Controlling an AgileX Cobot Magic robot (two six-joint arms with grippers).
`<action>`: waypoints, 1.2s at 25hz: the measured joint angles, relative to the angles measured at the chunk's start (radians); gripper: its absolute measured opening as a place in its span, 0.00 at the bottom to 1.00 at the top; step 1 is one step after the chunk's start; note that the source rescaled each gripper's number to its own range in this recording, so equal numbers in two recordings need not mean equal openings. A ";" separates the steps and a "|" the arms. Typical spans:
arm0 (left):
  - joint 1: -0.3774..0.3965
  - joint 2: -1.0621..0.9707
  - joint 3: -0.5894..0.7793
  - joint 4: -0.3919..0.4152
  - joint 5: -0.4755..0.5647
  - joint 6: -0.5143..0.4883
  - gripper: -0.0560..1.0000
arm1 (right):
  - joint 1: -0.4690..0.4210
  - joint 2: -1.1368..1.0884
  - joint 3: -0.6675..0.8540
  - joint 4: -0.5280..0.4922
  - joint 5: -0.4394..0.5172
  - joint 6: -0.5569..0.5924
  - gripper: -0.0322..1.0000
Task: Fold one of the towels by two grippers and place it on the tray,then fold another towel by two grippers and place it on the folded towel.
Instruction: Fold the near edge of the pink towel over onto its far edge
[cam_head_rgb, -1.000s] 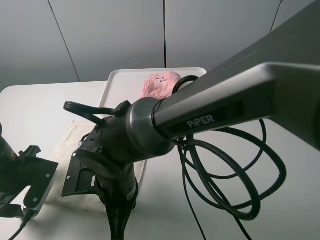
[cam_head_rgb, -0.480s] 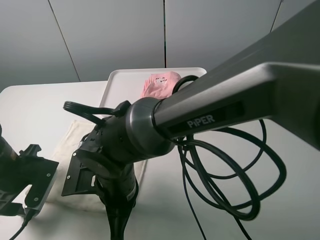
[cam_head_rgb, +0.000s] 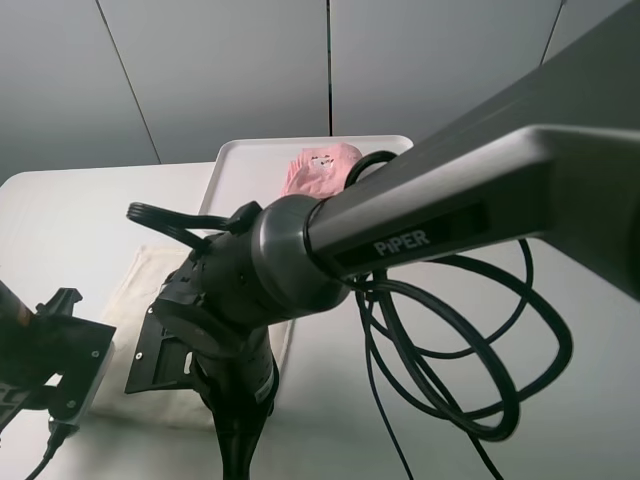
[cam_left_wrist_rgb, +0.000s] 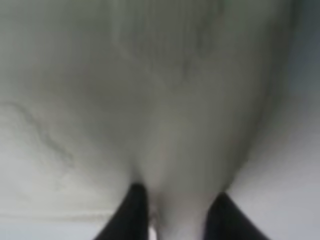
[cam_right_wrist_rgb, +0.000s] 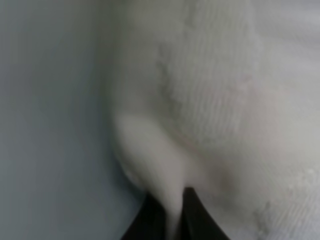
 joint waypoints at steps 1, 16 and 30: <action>0.000 0.000 0.000 0.001 -0.009 0.000 0.14 | 0.000 0.000 0.000 0.000 0.000 0.000 0.03; 0.000 -0.079 -0.110 -0.201 0.154 -0.103 0.07 | -0.063 -0.115 0.000 0.000 0.060 0.112 0.03; 0.000 -0.099 -0.285 -0.403 0.292 -0.156 0.07 | -0.296 -0.228 0.000 0.209 0.151 0.141 0.03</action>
